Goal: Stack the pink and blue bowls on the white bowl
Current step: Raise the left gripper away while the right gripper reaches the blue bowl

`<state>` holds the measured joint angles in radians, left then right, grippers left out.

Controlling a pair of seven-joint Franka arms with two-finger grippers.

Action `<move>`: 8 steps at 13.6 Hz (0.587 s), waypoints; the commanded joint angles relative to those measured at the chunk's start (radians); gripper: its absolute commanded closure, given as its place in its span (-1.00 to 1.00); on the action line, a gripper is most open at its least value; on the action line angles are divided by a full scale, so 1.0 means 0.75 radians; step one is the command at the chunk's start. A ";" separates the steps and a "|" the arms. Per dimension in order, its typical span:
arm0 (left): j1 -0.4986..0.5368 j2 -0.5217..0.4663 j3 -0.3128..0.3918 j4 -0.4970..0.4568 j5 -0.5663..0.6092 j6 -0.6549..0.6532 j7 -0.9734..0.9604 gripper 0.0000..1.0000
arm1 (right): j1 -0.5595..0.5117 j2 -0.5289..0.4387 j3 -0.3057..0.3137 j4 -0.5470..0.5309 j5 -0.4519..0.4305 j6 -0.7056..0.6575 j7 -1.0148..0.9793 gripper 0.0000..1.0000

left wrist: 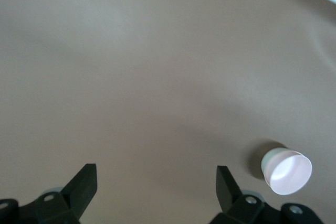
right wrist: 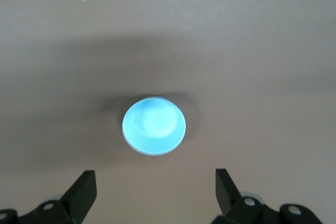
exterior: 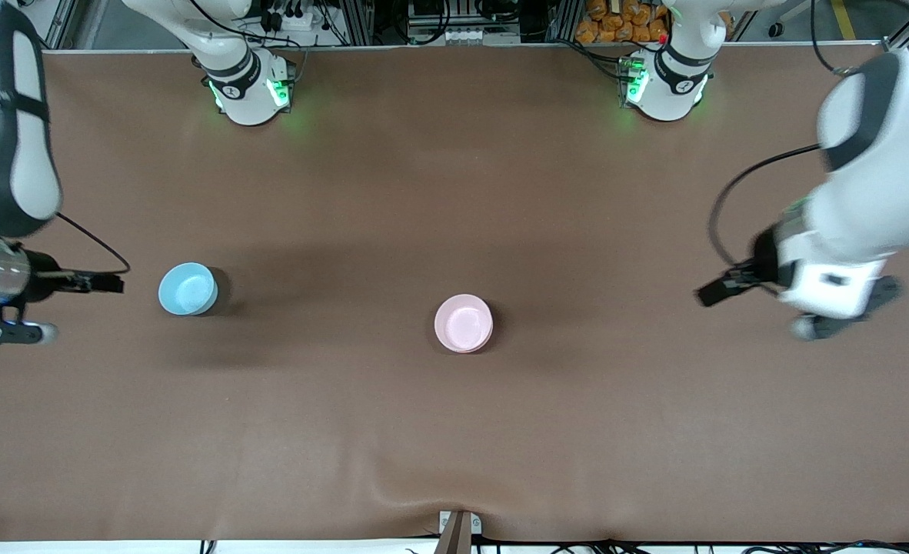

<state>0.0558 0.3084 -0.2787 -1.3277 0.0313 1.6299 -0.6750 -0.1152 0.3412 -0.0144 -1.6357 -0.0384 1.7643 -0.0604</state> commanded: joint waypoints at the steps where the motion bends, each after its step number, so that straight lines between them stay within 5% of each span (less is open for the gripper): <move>1: 0.101 -0.112 -0.013 -0.044 0.022 -0.070 0.153 -1.00 | -0.059 -0.050 0.017 -0.275 0.006 0.230 -0.046 -1.00; 5: 0.230 -0.223 -0.017 -0.101 0.020 -0.142 0.368 -1.00 | -0.108 -0.042 0.017 -0.457 0.022 0.425 -0.095 -1.00; 8: 0.279 -0.317 -0.021 -0.207 0.014 -0.140 0.452 -1.00 | -0.141 0.001 0.017 -0.500 0.043 0.472 -0.124 -0.62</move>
<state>0.2422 0.1489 -0.2810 -1.3915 0.0313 1.5201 -0.3676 -0.1905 0.3482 -0.0157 -1.9709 -0.0284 2.0865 -0.1174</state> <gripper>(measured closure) 0.000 0.057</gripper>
